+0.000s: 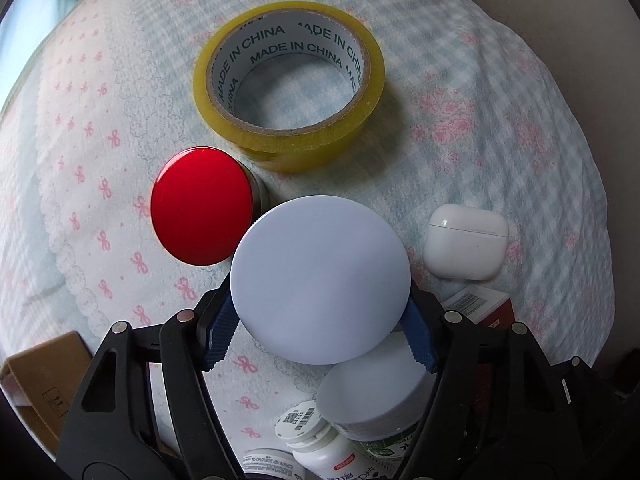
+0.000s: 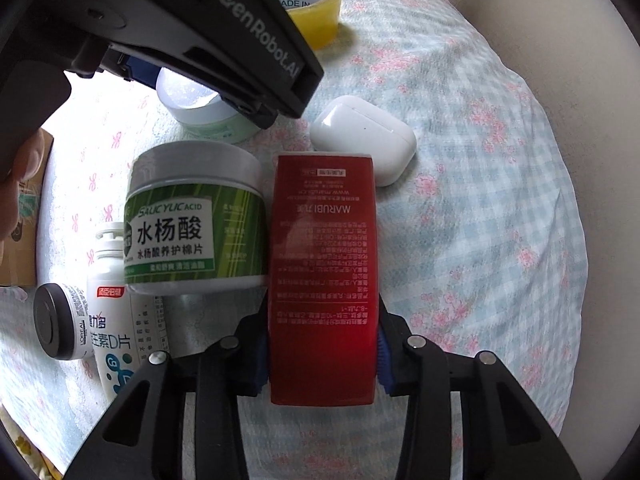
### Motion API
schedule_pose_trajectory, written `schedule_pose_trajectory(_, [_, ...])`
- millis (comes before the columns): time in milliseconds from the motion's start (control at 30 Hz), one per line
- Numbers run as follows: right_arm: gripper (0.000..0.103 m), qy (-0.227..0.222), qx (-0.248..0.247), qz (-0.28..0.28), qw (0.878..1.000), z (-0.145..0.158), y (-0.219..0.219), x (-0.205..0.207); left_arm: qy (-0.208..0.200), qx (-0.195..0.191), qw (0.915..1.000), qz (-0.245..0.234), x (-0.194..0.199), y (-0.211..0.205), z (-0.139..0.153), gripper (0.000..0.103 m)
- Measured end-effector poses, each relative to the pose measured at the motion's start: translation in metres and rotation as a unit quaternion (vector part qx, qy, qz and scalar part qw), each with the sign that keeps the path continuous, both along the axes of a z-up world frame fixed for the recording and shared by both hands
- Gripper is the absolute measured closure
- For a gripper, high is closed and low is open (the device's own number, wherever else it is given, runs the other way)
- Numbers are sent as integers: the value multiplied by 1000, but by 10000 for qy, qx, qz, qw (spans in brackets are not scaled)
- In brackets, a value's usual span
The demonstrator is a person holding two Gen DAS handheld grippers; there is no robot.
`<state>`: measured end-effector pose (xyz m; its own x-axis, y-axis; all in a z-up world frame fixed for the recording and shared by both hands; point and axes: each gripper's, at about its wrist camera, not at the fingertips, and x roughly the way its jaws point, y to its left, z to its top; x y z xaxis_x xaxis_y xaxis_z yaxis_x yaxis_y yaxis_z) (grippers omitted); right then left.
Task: Organize rigid objects
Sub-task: 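Grasp the white lid with the left tool while the right tool grasps the red box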
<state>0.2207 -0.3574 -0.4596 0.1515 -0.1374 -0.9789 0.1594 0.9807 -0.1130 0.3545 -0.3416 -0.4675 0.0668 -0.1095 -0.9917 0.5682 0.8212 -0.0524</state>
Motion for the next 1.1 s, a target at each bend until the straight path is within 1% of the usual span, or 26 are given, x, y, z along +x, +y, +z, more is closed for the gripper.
schedule_pose_trajectory(67, [65,-69,5,7,10000,6,0,-3,-102,-61,9999,4,-8,-3,22,35])
schedule_pose_trajectory(200, [65,-233,44,-29,9997,20,-1,-14,-307,-182,9993,72,-21,4,53,35])
schedule_pose_trajectory(333, [65,-368,87,-122,9992,39,-3,-25,-481,-342,9979,277,-34,29,93,35])
schedule_pose_trajectory(400, [65,-447,91,-149,9988,54,-5,-34,-561,-443,9966,410,-43,49,115,35])
schedule_pose_trajectory(467, [65,-537,37,-152,9984,75,-3,-40,-629,-551,9948,582,-45,76,136,35])
schedule_pose_trajectory(533, [65,-632,7,-141,9979,101,3,-46,-709,-673,9921,789,-51,93,160,35])
schedule_pose_trajectory(600, [65,-735,-15,-67,9973,127,2,-49,-802,-790,9883,1027,-58,122,189,35])
schedule_pose_trajectory(700, [65,-902,-126,242,9956,168,15,-49,-940,-968,9809,1399,-66,168,229,35])
schedule_pose_trajectory(833, [65,-1148,-191,724,9906,219,49,-42,-1118,-1096,9695,1887,-73,238,267,35])
schedule_pose_trajectory(933, [65,-1282,-137,1050,9861,248,87,-30,-1222,-1048,9629,2166,-77,294,283,35])
schedule_pose_trajectory(1033, [65,-1407,92,1303,9814,263,129,-19,-1324,-902,9588,2344,-81,351,290,35])
schedule_pose_trajectory(1100, [65,-1440,245,1459,9785,268,163,-11,-1299,-815,9576,2441,-80,388,288,35])
